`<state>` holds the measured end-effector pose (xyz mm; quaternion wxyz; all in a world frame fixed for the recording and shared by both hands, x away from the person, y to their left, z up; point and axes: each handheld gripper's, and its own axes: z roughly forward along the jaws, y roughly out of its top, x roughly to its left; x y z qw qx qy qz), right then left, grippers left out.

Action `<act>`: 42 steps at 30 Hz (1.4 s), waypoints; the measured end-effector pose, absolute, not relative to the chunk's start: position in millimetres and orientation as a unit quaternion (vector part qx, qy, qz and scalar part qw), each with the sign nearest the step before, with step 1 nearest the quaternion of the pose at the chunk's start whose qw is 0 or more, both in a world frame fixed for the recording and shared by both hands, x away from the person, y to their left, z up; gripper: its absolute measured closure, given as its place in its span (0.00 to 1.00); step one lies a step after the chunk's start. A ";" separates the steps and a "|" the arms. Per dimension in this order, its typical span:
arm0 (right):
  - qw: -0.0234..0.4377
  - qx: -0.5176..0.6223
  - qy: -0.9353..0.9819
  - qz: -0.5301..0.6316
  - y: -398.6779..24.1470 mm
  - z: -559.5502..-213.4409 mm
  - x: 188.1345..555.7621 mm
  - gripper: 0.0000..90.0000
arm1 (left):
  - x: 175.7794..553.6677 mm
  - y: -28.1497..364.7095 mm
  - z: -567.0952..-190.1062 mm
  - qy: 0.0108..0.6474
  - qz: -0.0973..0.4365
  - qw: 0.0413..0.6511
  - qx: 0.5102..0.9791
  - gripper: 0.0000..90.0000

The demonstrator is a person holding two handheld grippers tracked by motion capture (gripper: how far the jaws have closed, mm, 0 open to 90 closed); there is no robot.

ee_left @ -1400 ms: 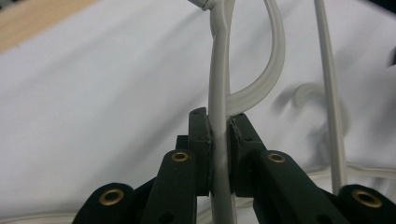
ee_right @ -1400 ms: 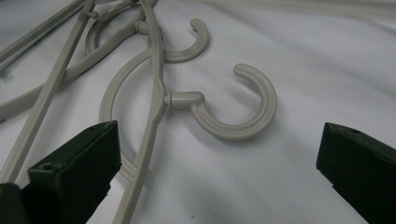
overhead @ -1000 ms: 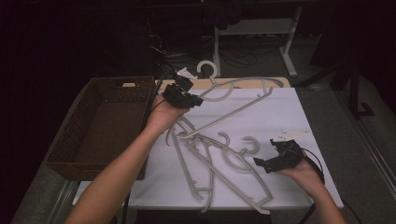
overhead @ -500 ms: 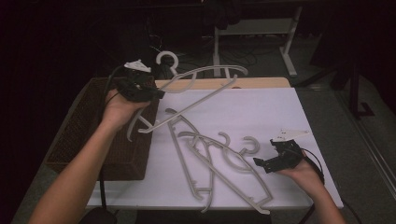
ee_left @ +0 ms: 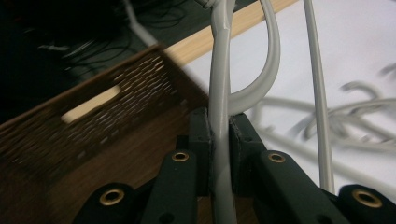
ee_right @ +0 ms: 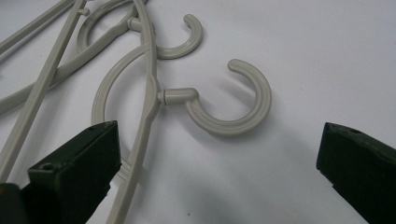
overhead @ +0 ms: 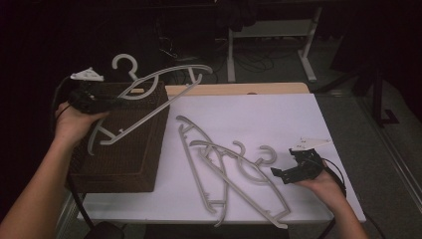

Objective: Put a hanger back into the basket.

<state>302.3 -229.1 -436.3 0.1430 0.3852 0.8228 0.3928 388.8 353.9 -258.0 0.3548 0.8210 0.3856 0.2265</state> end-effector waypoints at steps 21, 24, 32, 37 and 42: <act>0.143 0.396 0.819 0.390 -231.0 -438.6 302.6 0.00 | 380.3 467.1 -294.2 0.475 0.245 0.293 0.792 0.91; 0.143 0.395 0.820 0.389 -230.5 -438.9 303.1 0.00 | 383.6 465.8 -300.9 0.477 0.241 0.278 0.798 0.91; 0.143 0.394 0.821 0.389 -229.8 -438.7 303.3 0.00 | 400.9 447.4 -322.8 0.475 0.228 0.242 0.815 0.91; 0.143 0.394 0.820 0.390 -230.6 -438.6 303.3 0.00 | 408.1 444.2 -338.6 0.490 0.217 0.230 0.812 0.90; 0.143 0.393 0.820 0.390 -230.6 -438.5 303.4 0.00 | 406.9 447.2 -347.5 0.502 0.208 0.230 0.807 0.85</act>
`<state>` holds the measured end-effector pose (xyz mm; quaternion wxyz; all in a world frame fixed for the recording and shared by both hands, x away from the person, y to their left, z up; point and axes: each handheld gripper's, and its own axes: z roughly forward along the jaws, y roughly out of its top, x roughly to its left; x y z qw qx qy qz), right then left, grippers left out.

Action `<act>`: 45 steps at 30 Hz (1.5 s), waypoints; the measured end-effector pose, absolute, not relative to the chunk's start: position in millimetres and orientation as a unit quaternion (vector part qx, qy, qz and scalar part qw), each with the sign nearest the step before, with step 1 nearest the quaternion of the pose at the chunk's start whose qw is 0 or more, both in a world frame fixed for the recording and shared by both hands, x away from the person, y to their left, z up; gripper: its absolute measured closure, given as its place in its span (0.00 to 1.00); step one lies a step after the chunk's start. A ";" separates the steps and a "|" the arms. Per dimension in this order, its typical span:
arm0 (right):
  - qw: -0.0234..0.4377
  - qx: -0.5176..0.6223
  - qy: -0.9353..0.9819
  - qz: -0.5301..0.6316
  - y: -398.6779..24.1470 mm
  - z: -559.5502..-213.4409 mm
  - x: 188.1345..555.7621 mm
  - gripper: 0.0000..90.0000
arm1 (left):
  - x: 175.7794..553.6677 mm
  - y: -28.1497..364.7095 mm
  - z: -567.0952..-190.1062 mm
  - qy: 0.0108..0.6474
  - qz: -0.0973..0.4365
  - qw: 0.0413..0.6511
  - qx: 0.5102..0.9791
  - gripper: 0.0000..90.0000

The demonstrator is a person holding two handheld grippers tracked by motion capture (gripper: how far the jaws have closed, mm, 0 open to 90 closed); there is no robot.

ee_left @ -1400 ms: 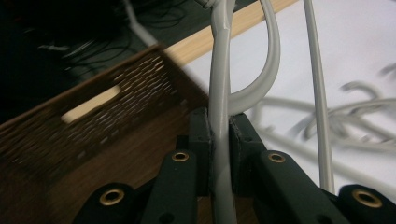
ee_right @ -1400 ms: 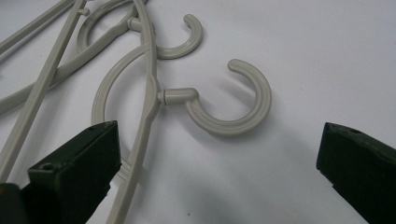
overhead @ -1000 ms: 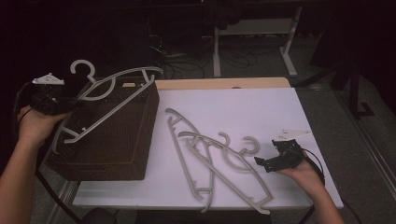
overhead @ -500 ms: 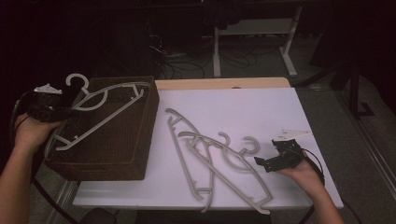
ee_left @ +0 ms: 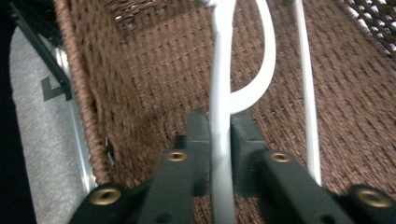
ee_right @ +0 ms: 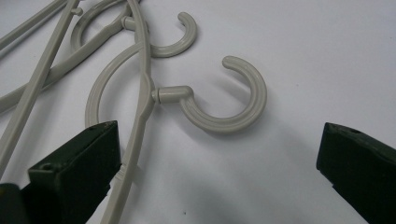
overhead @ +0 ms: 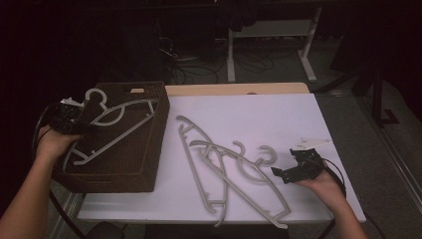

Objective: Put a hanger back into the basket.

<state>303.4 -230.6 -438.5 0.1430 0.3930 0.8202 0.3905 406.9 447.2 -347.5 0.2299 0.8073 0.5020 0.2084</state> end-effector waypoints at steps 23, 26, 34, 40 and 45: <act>0.139 0.384 0.823 0.395 -224.5 -434.9 306.8 0.00 | 386.2 411.8 -322.3 0.452 0.153 0.401 0.782 0.29; 0.137 0.385 0.824 0.393 -225.3 -435.2 306.7 0.00 | 383.9 391.4 -316.3 0.428 0.143 0.426 0.784 0.25; 0.136 0.382 0.824 0.396 -221.9 -431.7 305.9 0.00 | 379.1 337.3 -307.5 0.372 0.115 0.469 0.792 0.16; 0.131 0.383 0.825 0.394 -218.0 -429.1 305.5 0.00 | 374.1 298.0 -305.0 0.329 0.096 0.489 0.802 0.14; 0.121 0.384 0.828 0.390 -214.5 -428.1 306.1 0.00 | 369.2 268.1 -310.5 0.308 0.082 0.503 0.804 0.14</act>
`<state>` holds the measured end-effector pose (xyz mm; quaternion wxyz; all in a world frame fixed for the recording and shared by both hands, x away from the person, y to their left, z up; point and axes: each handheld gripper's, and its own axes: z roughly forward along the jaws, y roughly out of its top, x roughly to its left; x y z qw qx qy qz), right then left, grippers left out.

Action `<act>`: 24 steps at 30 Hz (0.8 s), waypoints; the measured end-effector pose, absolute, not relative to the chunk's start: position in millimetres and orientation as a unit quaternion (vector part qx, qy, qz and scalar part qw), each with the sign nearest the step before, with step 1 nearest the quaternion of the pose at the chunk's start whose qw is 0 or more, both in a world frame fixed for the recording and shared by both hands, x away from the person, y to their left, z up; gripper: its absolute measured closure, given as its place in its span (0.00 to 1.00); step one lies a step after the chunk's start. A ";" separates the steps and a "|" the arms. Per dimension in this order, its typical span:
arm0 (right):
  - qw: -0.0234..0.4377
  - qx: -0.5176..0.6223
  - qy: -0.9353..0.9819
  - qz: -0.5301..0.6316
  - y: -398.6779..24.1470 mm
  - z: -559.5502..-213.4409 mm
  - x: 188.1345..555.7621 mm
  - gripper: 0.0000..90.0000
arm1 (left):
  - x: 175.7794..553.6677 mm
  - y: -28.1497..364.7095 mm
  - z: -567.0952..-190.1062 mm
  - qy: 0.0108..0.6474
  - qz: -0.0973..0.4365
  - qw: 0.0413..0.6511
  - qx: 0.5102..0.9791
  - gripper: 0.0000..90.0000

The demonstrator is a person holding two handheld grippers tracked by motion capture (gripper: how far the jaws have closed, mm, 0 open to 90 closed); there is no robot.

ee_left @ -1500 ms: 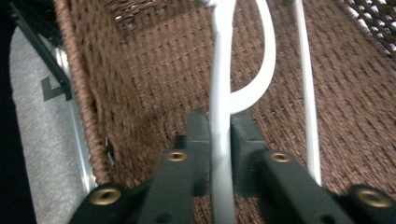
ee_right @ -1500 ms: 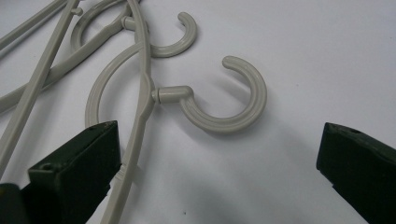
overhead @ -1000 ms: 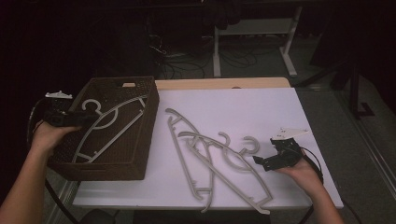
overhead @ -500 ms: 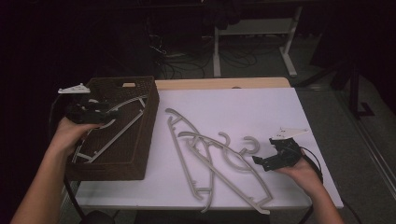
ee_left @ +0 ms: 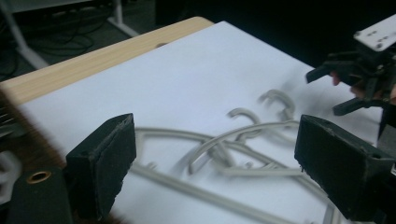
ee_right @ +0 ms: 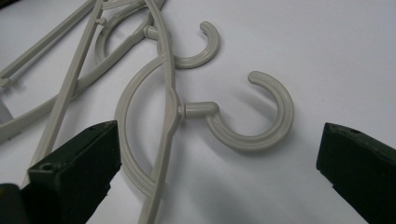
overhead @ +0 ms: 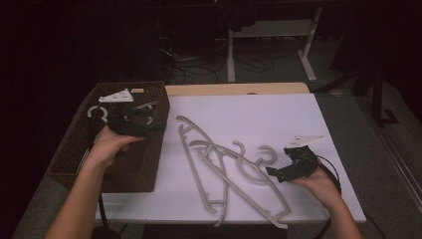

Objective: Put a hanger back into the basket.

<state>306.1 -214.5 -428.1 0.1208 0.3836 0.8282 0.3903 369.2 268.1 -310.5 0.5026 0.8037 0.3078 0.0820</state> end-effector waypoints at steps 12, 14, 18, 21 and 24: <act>0.091 0.369 0.848 0.371 -197.2 -432.8 305.9 0.16 | 352.7 212.2 -332.6 0.282 0.045 0.507 0.814 0.14; 0.082 0.367 0.853 0.362 -193.0 -435.5 305.1 0.19 | 349.3 204.9 -336.5 0.280 0.041 0.508 0.814 0.14; 0.063 0.362 0.861 0.352 -188.0 -439.7 303.4 0.27 | 342.8 193.2 -344.1 0.277 0.033 0.509 0.815 0.14; 0.050 0.360 0.865 0.345 -182.8 -443.4 298.6 0.30 | 338.5 184.8 -350.8 0.274 0.030 0.506 0.817 0.14; 0.044 0.360 0.871 0.333 -179.8 -445.9 296.3 0.33 | 335.9 177.7 -358.1 0.271 0.025 0.501 0.822 0.14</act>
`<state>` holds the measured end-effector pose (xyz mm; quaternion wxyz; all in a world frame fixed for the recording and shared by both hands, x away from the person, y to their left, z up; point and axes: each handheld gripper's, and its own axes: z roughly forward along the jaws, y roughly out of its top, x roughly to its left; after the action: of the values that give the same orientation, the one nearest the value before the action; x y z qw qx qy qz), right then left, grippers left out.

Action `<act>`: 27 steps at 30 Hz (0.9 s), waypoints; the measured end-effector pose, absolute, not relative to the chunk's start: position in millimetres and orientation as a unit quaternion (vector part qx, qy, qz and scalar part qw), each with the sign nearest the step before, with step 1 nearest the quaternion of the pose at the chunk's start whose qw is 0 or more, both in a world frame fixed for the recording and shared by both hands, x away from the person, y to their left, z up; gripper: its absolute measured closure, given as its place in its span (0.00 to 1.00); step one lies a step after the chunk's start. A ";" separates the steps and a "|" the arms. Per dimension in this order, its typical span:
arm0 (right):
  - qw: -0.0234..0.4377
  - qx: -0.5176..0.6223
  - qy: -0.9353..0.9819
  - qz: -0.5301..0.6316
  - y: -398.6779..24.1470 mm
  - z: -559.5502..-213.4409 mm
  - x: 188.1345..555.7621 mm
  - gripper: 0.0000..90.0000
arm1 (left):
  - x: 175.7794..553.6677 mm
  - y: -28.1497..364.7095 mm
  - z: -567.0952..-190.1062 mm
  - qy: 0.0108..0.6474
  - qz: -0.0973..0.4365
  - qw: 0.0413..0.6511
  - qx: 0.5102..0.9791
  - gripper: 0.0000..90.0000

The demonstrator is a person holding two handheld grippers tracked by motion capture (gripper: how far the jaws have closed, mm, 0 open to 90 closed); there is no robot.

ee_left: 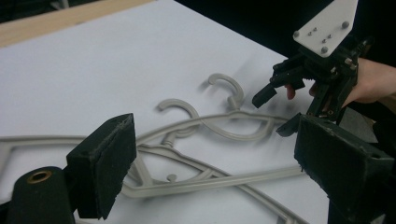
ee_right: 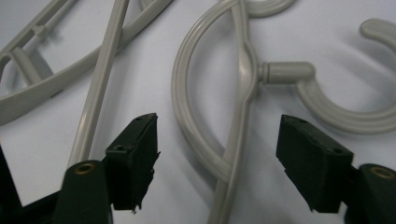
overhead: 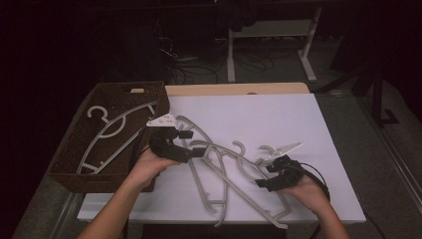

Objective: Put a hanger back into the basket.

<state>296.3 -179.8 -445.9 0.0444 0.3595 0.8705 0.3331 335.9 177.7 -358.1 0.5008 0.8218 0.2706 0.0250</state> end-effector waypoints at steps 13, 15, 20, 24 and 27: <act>0.043 0.368 0.882 0.290 -186.3 -449.6 287.2 0.69 | 335.9 164.6 -391.8 0.277 0.009 0.479 0.833 0.15; 0.046 0.363 0.885 0.287 -187.3 -449.5 287.5 0.76 | 337.2 165.0 -394.8 0.280 0.007 0.476 0.834 0.15; 0.055 0.354 0.888 0.287 -191.4 -449.6 293.6 0.83 | 338.5 164.7 -399.1 0.284 0.005 0.470 0.835 0.15; 0.063 0.353 0.889 0.285 -195.1 -448.5 301.9 0.86 | 338.5 163.0 -401.0 0.284 0.002 0.468 0.837 0.15; 0.068 0.355 0.887 0.289 -200.1 -447.0 311.0 0.89 | 339.2 162.2 -402.8 0.284 -0.001 0.465 0.838 0.15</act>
<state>311.0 -200.1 -447.0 0.0677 0.3550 0.8866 0.2888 339.2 162.2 -402.8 0.4654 0.8385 0.2836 -0.0008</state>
